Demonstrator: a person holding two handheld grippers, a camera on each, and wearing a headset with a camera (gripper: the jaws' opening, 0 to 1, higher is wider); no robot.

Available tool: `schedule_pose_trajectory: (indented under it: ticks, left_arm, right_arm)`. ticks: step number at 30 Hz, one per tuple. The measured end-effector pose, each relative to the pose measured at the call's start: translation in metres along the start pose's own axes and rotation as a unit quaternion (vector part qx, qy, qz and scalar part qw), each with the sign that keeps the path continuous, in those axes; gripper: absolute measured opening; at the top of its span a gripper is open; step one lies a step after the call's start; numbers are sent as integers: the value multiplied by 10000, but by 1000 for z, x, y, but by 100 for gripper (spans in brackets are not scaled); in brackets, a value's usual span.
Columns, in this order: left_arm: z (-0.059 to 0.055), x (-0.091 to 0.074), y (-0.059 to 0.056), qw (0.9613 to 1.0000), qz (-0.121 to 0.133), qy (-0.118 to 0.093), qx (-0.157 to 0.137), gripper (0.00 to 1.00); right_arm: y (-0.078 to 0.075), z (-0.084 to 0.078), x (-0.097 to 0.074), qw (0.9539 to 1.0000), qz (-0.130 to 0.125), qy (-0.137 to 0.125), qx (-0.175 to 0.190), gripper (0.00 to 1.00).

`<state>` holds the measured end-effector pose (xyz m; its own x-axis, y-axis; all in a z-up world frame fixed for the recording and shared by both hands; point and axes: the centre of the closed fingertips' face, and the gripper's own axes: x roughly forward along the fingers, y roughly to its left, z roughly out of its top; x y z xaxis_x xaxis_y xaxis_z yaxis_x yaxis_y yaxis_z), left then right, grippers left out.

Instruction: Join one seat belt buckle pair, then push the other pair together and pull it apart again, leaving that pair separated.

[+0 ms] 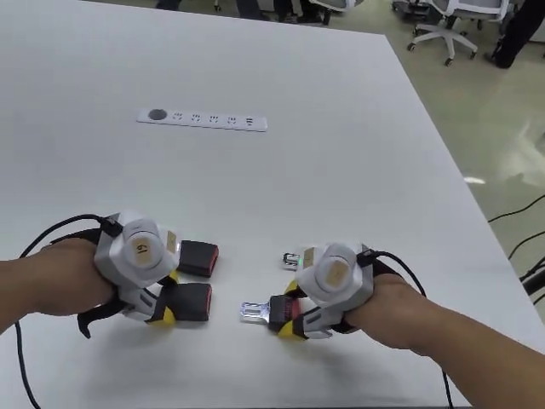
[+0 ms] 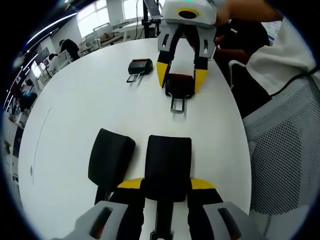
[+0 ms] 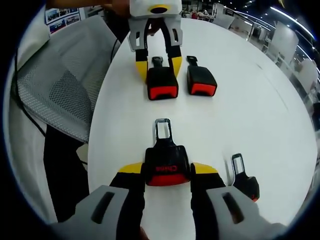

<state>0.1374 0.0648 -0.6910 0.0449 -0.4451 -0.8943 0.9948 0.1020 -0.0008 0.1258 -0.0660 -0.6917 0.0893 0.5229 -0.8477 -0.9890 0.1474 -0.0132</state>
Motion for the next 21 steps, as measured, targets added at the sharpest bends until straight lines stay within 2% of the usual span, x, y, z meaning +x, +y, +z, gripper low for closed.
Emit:
schedule_pose_trajectory:
  ticks: [12,21]
  left_arm:
    - [-1,-1,2,10000,9,-15,-14,34]
    - [1,-1,0,10000,21,7,-15,34]
  right_arm:
    - [-1,30,17,10000,-73,-4,-13,33]
    - [0,38,19,9999,-126,-22,-112,33]
